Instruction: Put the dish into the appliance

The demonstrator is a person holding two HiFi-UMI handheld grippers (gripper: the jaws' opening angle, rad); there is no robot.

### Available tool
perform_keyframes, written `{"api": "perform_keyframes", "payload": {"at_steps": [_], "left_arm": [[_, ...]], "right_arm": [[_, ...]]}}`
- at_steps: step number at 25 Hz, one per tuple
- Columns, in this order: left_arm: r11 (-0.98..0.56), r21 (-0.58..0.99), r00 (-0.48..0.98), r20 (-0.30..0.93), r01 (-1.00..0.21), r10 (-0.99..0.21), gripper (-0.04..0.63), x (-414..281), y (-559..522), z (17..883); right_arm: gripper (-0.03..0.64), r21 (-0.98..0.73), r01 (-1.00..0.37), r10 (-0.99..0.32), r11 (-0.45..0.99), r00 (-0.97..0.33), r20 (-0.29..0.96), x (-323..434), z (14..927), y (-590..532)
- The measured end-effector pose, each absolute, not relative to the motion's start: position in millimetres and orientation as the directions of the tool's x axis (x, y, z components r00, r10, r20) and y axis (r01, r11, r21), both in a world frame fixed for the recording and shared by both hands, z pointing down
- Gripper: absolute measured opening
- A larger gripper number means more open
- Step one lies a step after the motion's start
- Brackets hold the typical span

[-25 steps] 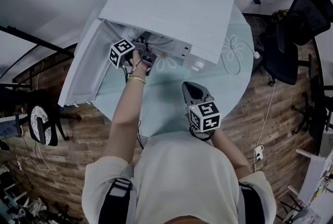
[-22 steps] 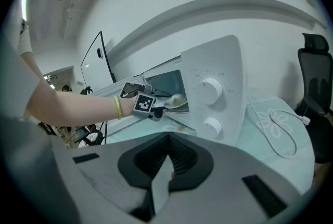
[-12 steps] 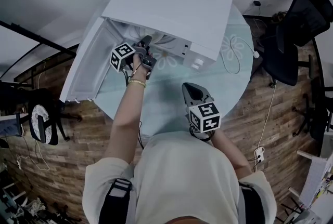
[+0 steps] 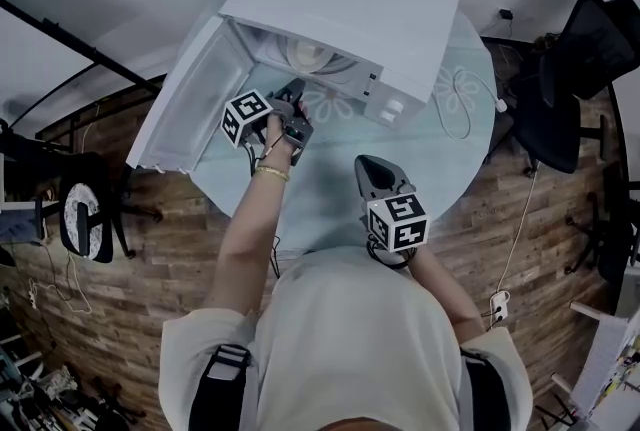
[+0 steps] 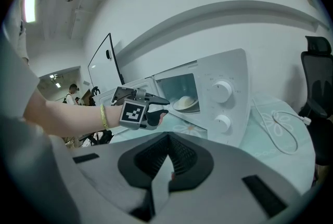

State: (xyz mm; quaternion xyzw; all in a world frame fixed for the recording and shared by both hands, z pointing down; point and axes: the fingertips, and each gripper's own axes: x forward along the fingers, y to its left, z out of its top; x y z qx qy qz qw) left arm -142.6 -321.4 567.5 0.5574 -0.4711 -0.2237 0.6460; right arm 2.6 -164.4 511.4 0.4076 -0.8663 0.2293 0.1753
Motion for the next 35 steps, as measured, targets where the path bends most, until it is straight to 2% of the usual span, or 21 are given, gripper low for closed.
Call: {"api": "perform_keyframes", "payload": {"at_steps": [3, 6, 11, 19, 28, 35], "left_arm": [[0.273, 0.929, 0.453, 0.362, -0.251, -0.814, 0.057, -143.3, -301.6, 561.3], [0.256, 0.936, 0.452, 0.342, -0.240, -0.824, 0.009, -144.4, -281.1, 555.1], [0.182, 0.948, 0.469, 0.289, -0.261, -0.835, 0.009, -143.2, -246.7, 542.3], [0.070, 0.916, 0.492, 0.276, -0.396, -0.826, 0.009, -141.7, -188.2, 523.7], [-0.022, 0.739, 0.454, 0.390, -0.673, -0.801, 0.009, -141.6, -117.1, 523.2], [-0.057, 0.631, 0.431, 0.458, -0.773, -0.778, 0.009, -135.4, -73.0, 533.2]], "right_arm": [[0.005, -0.254, -0.783, -0.624, 0.567, -0.610, 0.488, -0.3, 511.0, -154.9], [0.005, -0.251, -0.784, -0.627, 0.567, -0.609, 0.485, -0.4, 510.4, -146.7], [0.005, -0.238, -0.786, -0.635, 0.570, -0.605, 0.480, 2.1, 508.0, -134.8], [0.005, -0.227, -0.787, -0.647, 0.574, -0.606, 0.463, 1.0, 500.6, -118.0], [0.005, -0.236, -0.773, -0.639, 0.589, -0.624, 0.450, -5.7, 499.0, -94.9], [0.005, -0.251, -0.772, -0.640, 0.584, -0.628, 0.443, -4.2, 499.5, -80.1]]}}
